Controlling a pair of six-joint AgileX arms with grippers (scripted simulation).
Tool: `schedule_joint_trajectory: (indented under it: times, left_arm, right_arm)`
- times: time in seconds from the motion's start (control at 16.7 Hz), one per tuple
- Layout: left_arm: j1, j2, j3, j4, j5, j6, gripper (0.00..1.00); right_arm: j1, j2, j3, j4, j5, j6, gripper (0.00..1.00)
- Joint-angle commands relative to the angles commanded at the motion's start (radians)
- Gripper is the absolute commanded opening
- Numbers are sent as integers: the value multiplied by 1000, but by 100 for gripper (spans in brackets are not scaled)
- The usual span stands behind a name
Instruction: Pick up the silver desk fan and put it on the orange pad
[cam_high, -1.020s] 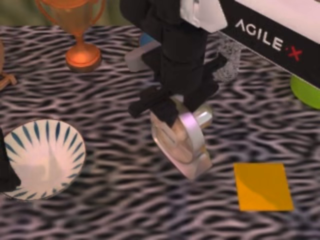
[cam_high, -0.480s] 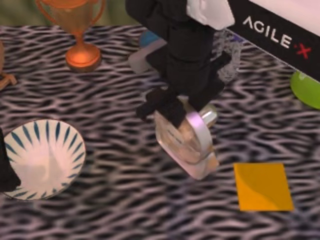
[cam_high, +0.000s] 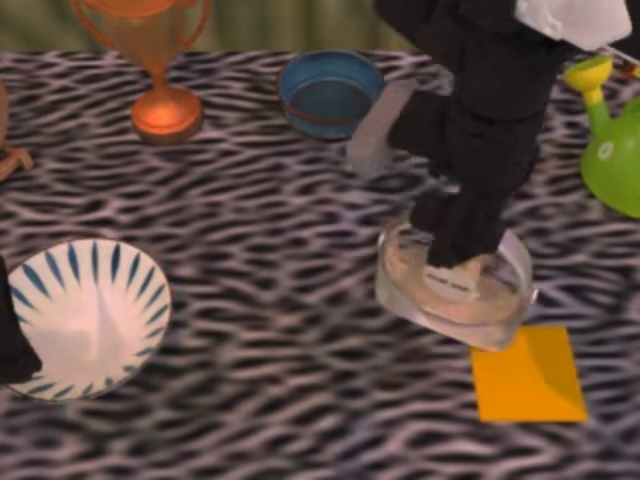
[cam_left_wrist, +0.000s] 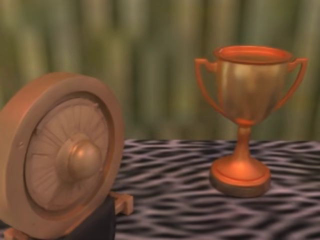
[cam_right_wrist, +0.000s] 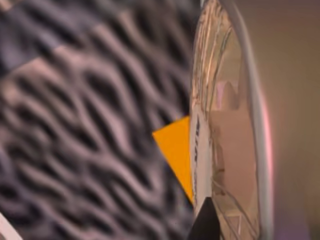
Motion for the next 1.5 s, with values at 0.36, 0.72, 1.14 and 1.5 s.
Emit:
schedule_joint_trajectory:
  times: [0.36, 0.72, 1.14, 1.5]
  left_arm:
    - [0, 0, 0, 0, 0, 0, 100]
    - [0, 0, 0, 0, 0, 0, 100]
    - [0, 0, 0, 0, 0, 0, 100]
    - [0, 0, 0, 0, 0, 0, 100]
  right_arm:
    - [-93, -247, -316, 77, -2, -454, 0]
    - [-134, -350, -456, 108, -2, -607, 0]
    - [-135, -345, -509, 173, -1, -603, 0]
    - [-138, -334, -577, 245, -2, -610, 0]
